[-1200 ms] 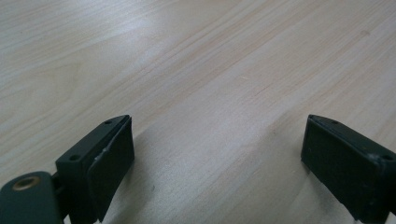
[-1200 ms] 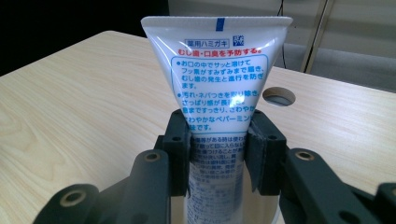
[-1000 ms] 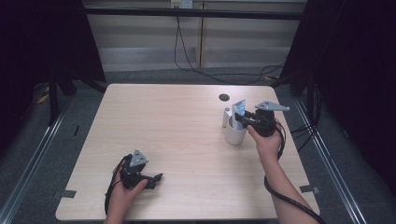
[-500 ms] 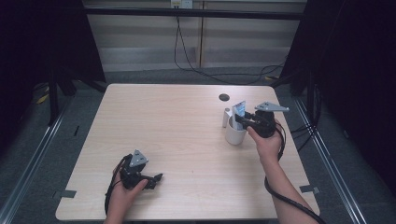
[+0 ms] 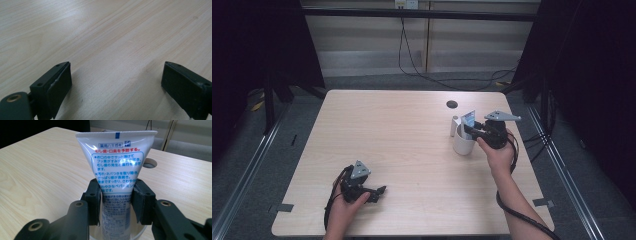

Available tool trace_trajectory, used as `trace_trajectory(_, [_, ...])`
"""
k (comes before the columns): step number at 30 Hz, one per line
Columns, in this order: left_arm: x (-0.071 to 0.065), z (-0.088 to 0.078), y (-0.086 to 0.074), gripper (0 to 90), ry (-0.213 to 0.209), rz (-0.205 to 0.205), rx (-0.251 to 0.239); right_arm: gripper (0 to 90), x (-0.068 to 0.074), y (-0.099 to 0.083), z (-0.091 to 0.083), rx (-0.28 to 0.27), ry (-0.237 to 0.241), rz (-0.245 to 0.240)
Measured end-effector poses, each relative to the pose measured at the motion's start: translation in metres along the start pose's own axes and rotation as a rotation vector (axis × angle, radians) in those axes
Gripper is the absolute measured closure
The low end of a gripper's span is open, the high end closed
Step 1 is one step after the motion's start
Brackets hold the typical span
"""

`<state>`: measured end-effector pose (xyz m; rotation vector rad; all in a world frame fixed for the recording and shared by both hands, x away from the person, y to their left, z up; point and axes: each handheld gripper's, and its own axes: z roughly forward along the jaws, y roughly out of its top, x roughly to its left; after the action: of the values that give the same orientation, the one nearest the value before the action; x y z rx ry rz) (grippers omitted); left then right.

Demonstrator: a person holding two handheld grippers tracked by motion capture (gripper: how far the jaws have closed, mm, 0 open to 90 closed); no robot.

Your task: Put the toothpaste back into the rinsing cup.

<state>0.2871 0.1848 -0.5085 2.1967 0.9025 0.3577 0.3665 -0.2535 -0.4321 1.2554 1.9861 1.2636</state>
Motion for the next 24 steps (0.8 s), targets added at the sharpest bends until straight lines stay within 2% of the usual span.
trace_trajectory(24, [-0.0002,0.0001,-0.0001,9.3,-0.002,-0.002,0.0,60.3,0.0016,-0.0063,0.0045,0.027,0.003,-0.009])
